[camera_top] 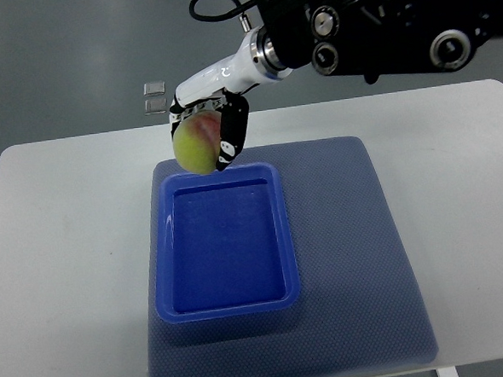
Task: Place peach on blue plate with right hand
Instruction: 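Lower the held peach into the blue tray with the right hand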
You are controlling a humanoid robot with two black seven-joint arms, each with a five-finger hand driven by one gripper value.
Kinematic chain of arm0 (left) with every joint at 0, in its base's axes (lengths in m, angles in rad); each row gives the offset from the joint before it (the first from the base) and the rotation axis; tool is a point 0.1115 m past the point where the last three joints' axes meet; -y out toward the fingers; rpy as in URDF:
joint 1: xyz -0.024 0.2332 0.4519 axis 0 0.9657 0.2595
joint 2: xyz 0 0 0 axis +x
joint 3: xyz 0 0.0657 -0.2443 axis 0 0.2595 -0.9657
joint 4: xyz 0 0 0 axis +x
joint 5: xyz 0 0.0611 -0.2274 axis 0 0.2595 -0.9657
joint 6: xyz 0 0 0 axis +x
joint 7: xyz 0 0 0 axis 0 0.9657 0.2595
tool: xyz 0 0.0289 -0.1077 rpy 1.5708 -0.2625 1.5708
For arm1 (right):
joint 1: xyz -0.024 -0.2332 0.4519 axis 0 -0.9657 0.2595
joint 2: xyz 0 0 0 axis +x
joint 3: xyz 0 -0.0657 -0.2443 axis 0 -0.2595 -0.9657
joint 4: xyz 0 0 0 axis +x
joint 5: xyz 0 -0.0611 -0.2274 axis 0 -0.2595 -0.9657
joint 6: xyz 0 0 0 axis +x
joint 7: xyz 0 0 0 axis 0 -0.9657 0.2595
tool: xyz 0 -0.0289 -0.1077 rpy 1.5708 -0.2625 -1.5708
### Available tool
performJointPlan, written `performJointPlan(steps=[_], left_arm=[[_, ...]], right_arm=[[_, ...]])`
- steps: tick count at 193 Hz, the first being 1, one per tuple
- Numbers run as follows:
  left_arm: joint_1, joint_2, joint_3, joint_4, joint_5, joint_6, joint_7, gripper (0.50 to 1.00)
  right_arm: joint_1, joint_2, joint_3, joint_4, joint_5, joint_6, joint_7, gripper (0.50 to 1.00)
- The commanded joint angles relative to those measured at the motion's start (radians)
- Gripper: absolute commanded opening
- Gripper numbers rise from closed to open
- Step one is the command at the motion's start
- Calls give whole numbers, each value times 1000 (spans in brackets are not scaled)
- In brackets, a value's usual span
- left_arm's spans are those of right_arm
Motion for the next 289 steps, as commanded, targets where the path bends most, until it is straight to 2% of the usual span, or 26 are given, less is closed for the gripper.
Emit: performJointPlan(steps=[1,61,100,113,138,174,215,222,232,233,250,263,287,288,289], left_arm=[[0,0,0,4,-2,2,0,1000],[0,0,2,0,-1,0,0,1000],[0,0,2,0,1,0,0,1000],[0,0,2,0,2,0,0,1000],[0,0,2,0,2,0,0,1000],[0,0,2,-2,2,0,0,1000],[0,0,2,-2,2,-15,0,1000],[0,0,2,0,2,-17,0,1000],[0,0,2,0,2,-17,0,1000],[0,0,2,0,1,-18,0,1000],[0,0,2,0,2,-17,0,1000],[0,0,2,-2,2,-18,0,1000],[0,0,2,-2,2,-18,0,1000],[0,0,2,-2,2,-18,0,1000],[0,0,2,-2,2,-18,0,1000]], right_arm=[[-70,96,0,-58,-1,-28,0,500],[-262,104,0,-203,-33,-72,0,500],[-323,104,0,-214,-38,-77,0,500],[-371,104,0,-228,-39,-110,2,500],[-411,104,5,-236,-41,-123,3,500],[-443,104,6,-237,-42,-155,5,500],[-455,104,23,-237,-42,-157,16,500],[-463,104,37,-237,-42,-158,19,535],[-463,104,37,-237,-42,-158,19,535],[-469,104,44,-237,-41,-158,26,549],[-484,104,47,-237,-42,-158,37,590],[-500,104,47,-237,-44,-160,37,648],[-513,104,47,-237,-44,-161,37,668],[-521,104,47,-237,-44,-167,39,690],[-521,104,47,-237,-44,-167,39,690]])
